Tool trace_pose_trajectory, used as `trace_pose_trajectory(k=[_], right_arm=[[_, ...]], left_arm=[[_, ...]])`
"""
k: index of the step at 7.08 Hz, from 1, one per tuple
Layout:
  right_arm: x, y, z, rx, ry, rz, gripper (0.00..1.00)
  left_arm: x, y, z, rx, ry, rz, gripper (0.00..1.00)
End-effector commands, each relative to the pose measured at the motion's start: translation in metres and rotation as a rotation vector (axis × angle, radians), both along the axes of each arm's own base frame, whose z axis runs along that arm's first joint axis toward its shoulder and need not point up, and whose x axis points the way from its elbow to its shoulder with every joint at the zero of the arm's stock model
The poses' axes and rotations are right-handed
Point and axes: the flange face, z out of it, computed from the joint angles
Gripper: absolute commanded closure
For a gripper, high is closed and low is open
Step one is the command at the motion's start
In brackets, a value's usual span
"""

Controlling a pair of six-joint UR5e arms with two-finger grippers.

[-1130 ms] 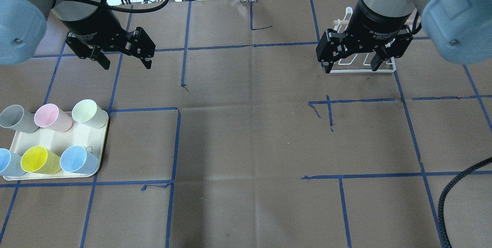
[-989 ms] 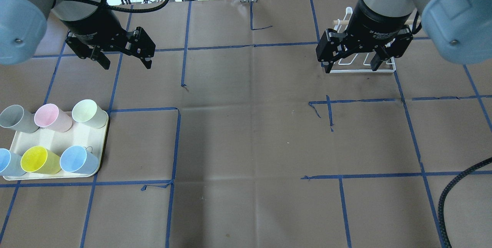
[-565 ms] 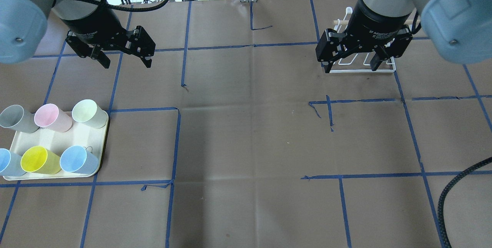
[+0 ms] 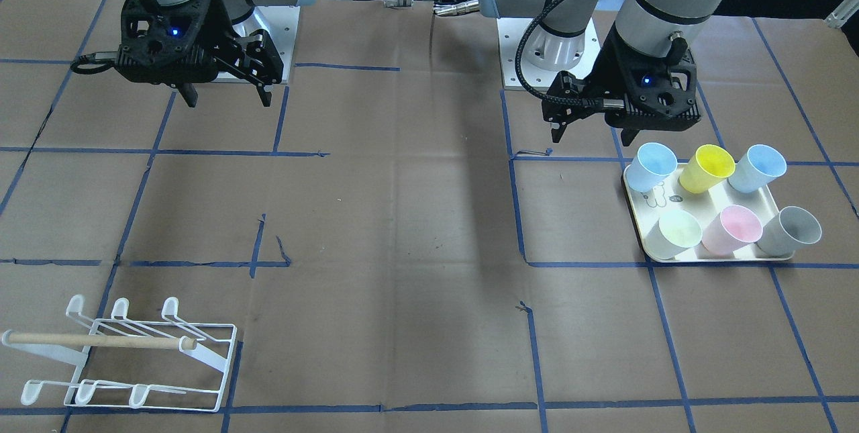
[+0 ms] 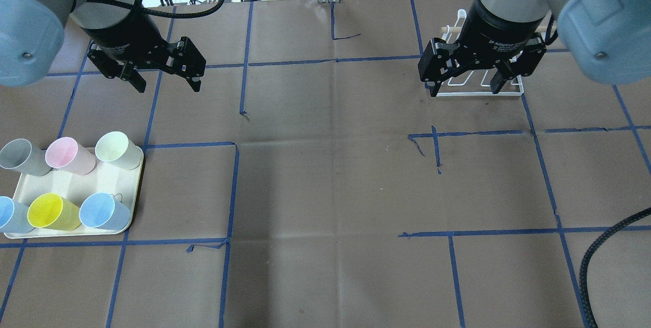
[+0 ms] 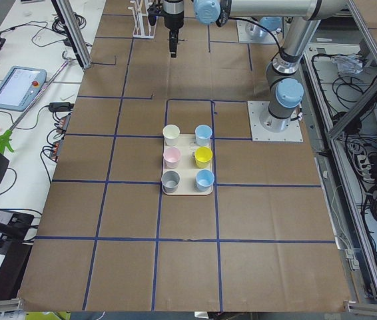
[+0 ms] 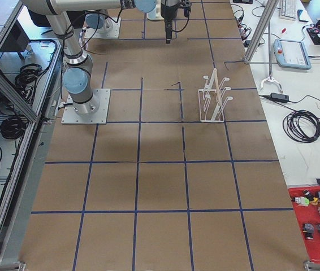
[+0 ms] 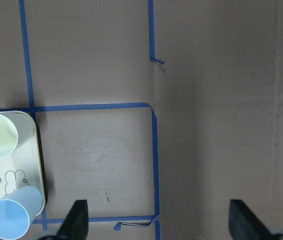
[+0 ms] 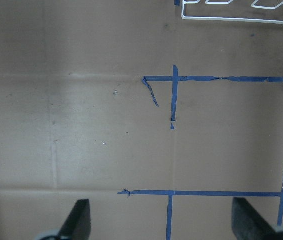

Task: Transfer IKEA cup to right arm and place on rack

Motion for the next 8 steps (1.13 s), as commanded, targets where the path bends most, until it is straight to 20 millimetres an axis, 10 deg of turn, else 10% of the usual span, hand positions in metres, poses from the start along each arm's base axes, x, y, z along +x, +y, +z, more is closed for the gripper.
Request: trace_pose_trajectory(k=[1,5,8], right_arm=[[0.001,0.000,0.000,-0.001,-0.001,0.001,0.00],[0.001,0.000,0.000,-0.002,-0.001,0.003,0.00],[0.001,-0.001,0.000,-0.004,-0.001,0.003,0.00]], left_arm=[[0.012,0.000,-0.001,-0.002,-0.002,-0.019,0.00],[0.152,0.004,-0.002,0.003,-0.007,-0.023,0.00],[0.187,-0.002,-0.046,0.002,-0.003,-0.029,0.00]])
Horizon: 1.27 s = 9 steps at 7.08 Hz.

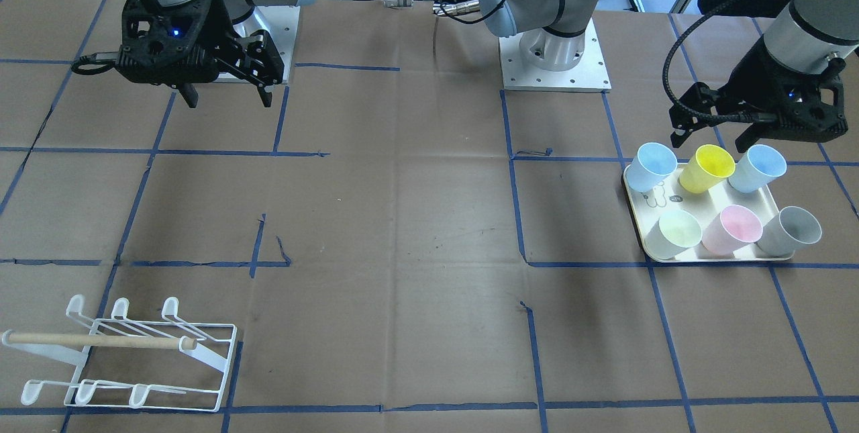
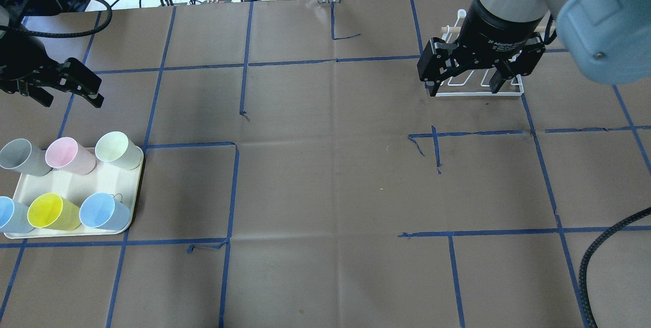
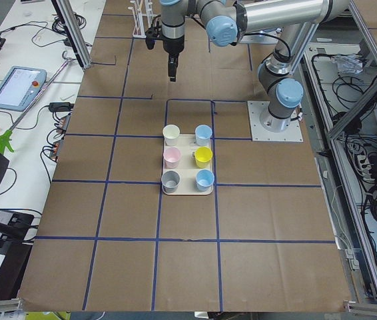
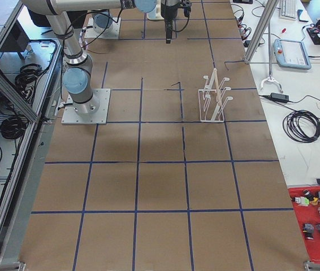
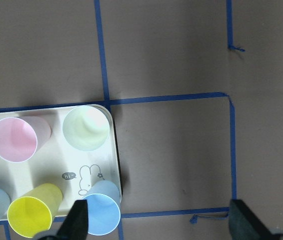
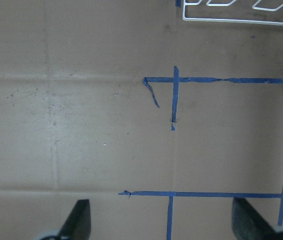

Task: Transfer IKEA cup to right arm and place on rack

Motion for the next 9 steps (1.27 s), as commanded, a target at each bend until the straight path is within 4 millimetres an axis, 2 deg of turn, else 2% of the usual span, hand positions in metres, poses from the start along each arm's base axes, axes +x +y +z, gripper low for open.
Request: trace_pose_trajectory(k=[1,3,5,8,9], right_arm=[[0.000,0.000,0.000,-0.002,0.000,0.001,0.00],[0.000,0.000,0.000,-0.001,0.000,0.000,0.00],[0.000,-0.001,0.001,-0.005,0.001,0.000,0.00],[0.000,-0.001,0.000,-0.004,0.000,0.000,0.00],[0.000,-0.001,0.000,-0.004,0.000,0.000,0.00]], left_arm=[[0.012,-0.008,-0.046,-0.020,-0.007,0.004,0.00],[0.017,-0.018,-0.100,-0.029,-0.013,0.002,0.00],[0.022,-0.030,-0.143,-0.034,-0.013,0.005,0.00],[0.022,-0.021,-0.200,-0.031,-0.016,0.011,0.00],[0.021,-0.016,-0.210,-0.026,-0.015,0.013,0.00]])
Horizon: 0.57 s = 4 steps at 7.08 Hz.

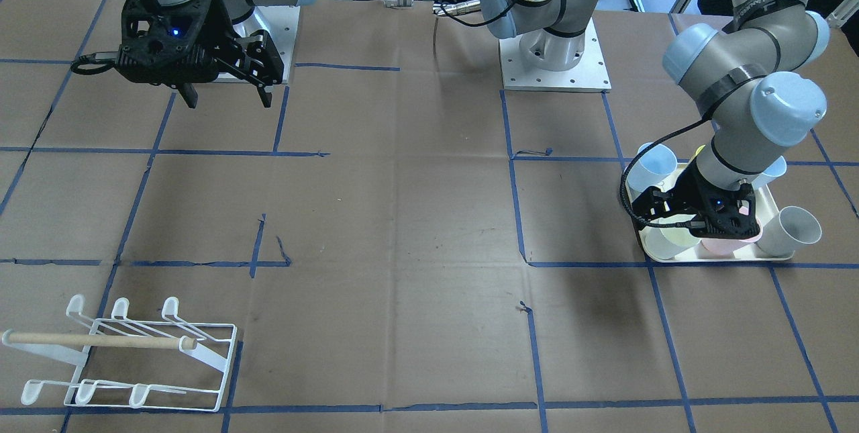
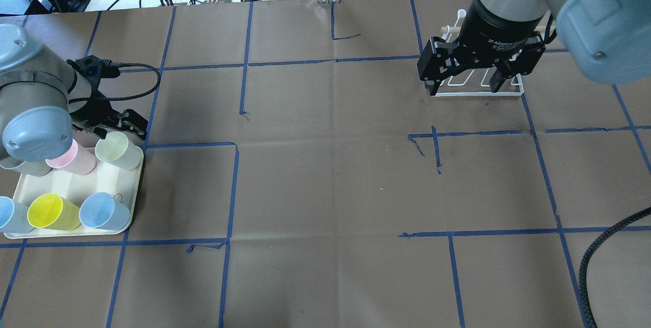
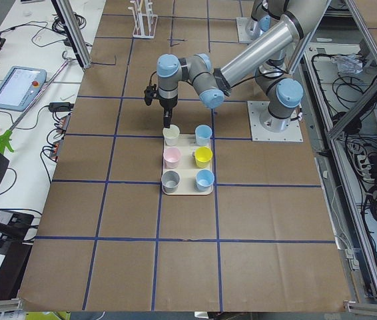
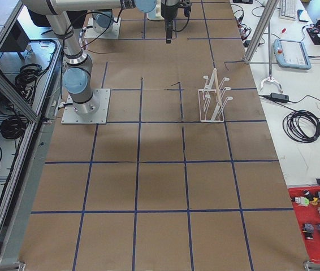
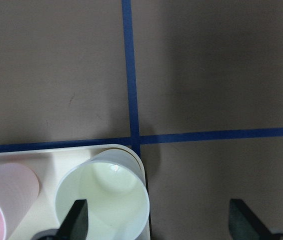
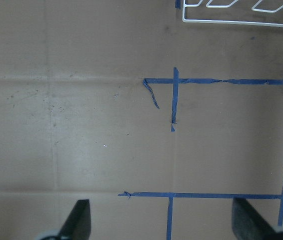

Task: Transfer IKEA cup to right arm and place on rack

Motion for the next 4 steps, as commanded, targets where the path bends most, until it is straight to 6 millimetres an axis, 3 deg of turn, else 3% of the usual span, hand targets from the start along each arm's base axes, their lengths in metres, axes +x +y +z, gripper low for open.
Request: trace_pose_trajectory(k=[1,4], right_arm=[[0.000,0.000,0.000,0.001,0.000,0.000,0.00],[0.000,0.000,-0.001,0.003,0.000,0.001,0.00]], left_arm=[[-0.001,0.009,-0.019,0.009,0.002,0.002,0.00],[0.014,0.013,-0.024,0.024,0.008,0.036,0.00]])
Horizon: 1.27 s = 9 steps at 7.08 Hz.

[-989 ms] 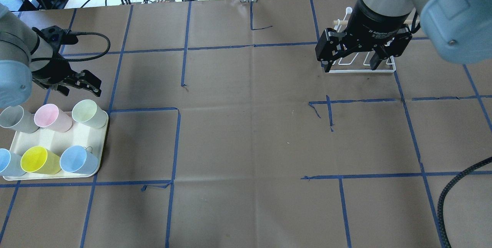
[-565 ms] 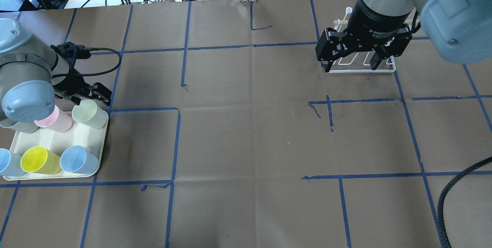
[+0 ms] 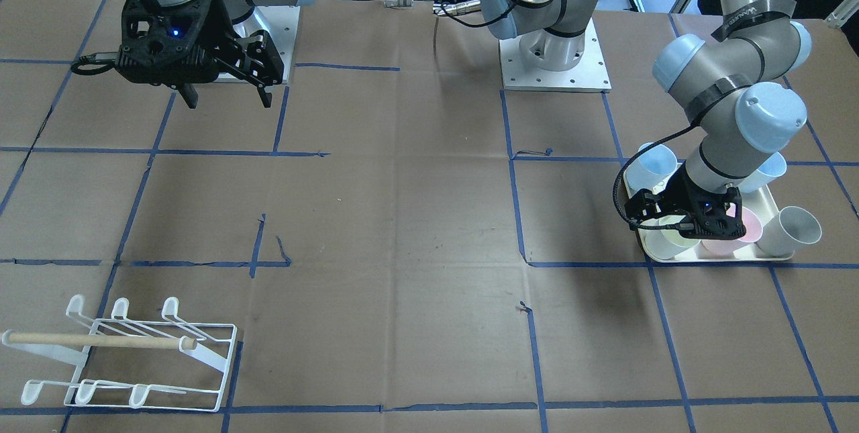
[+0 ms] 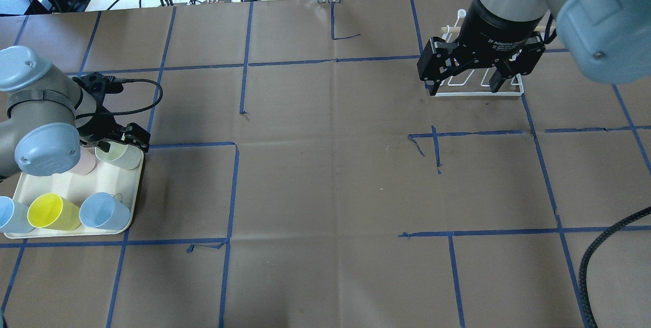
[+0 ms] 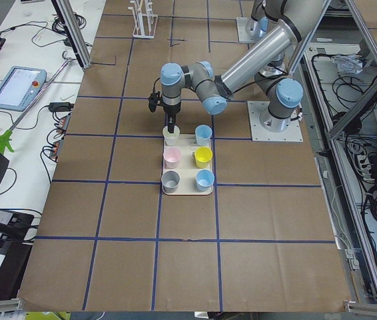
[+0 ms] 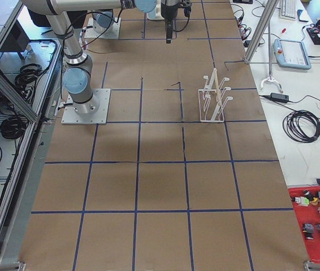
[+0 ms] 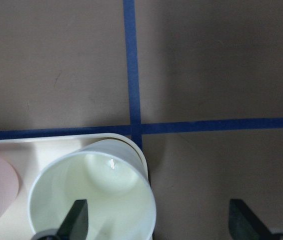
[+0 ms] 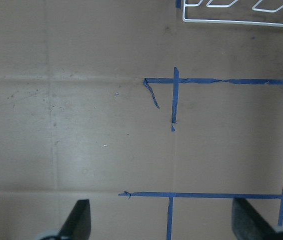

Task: Transfer IKEA cup to right arm and place on rack

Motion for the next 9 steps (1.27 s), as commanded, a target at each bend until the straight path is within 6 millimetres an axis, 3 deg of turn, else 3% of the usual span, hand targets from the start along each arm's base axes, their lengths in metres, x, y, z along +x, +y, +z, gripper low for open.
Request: trace_pose_trajectory(k=[1,2,3,4,5,6,8,9], right_arm=[[0.000,0.000,0.000,-0.002,-0.002,-0.001,0.00],[0.000,-0.001,-0.001,-0.002,-0.002,0.004,0.00],[0.000,-0.001,-0.001,-0.002,-0.002,0.004,0.00],[0.000,0.000,-0.001,-0.003,-0.002,0.004,0.00],[0.000,0.000,-0.001,-0.004,-0.002,0.004,0.00],[0.000,-0.001,0.000,-0.007,-0.002,0.004,0.00],[0.000,-0.001,-0.002,-0.004,0.000,0.004,0.00],[0.000,-0.004,-0.005,0.003,-0.001,0.004,0.00]], left_arm=[[0.002,0.004,-0.005,0.016,0.007,0.010,0.00],[0.004,0.004,-0.004,0.012,0.005,0.014,0.00],[0.010,0.005,-0.004,0.009,0.004,0.023,0.19],[0.013,0.006,-0.004,0.011,0.003,0.031,0.55],[0.013,0.005,-0.004,0.012,0.006,0.040,0.82],[0.014,0.003,-0.002,0.003,0.006,0.045,1.00],[0.016,-0.003,0.011,-0.032,0.000,0.044,1.00],[0.017,-0.009,0.028,-0.061,-0.013,0.043,1.00]])
